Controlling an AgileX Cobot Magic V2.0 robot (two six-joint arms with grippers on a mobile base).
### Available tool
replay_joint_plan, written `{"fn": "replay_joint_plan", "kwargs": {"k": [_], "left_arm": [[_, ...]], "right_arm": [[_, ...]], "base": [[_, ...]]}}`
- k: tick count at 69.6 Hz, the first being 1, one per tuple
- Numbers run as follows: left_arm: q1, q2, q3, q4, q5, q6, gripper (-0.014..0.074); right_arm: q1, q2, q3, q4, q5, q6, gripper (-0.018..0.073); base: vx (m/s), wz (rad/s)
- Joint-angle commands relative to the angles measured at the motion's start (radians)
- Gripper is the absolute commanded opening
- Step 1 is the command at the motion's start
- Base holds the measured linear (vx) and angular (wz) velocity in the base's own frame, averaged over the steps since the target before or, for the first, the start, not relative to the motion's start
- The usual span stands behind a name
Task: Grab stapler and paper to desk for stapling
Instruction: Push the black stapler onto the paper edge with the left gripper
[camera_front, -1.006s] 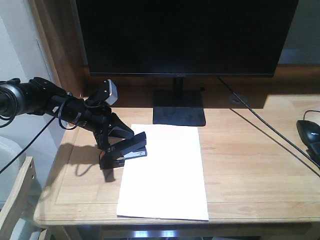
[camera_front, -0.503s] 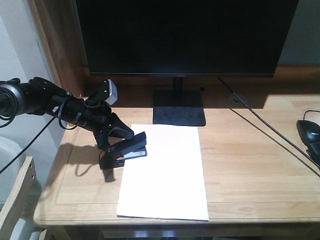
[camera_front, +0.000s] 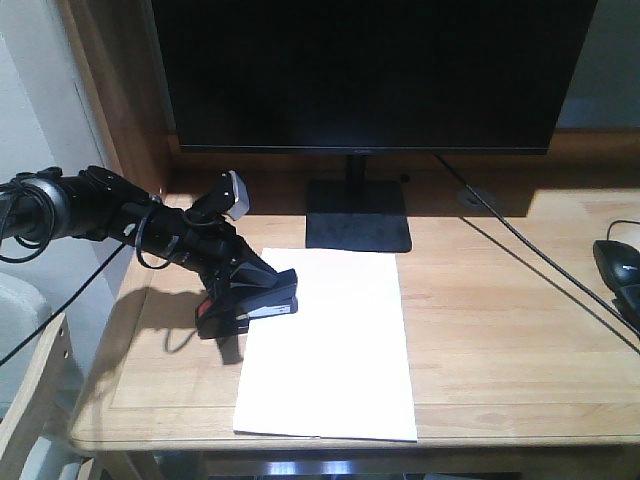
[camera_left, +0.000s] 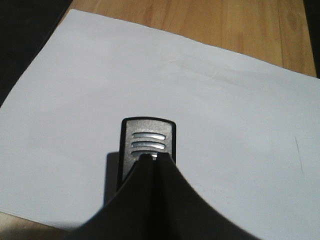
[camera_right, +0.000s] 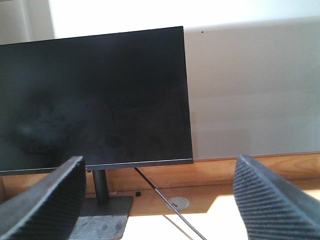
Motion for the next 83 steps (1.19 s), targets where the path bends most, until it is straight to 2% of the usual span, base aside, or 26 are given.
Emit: {"fn": "replay_joint_plan", "kwargs": {"k": [1,28,38,83], "left_arm": [[-0.01,-0.036,-0.027,-0.048,0.007,-0.018,-0.0007],[-0.042,-0.004,-0.027,-0.036,-0.025,-0.021,-0.0007],[-0.055,0.006,-0.027,-0.01,-0.064,-0.068,-0.0007],[-0.056,0.006,-0.027,0.005,-0.1,-0.072,-0.0007]], "right_arm": [[-0.004,0.013,-0.023,-0.023,-0.041,-0.002,0.0581],[-0.004,0.013,-0.023,-0.023,-0.041,-0.002,0.0581],[-0.004,0.013,-0.023,-0.023,-0.041,-0.002,0.0581],[-0.004,0.013,-0.023,-0.023,-0.041,-0.001,0.0581]], "base": [[0.0,0.0],[0.0,0.0],[0.0,0.0],[0.0,0.0]]}}
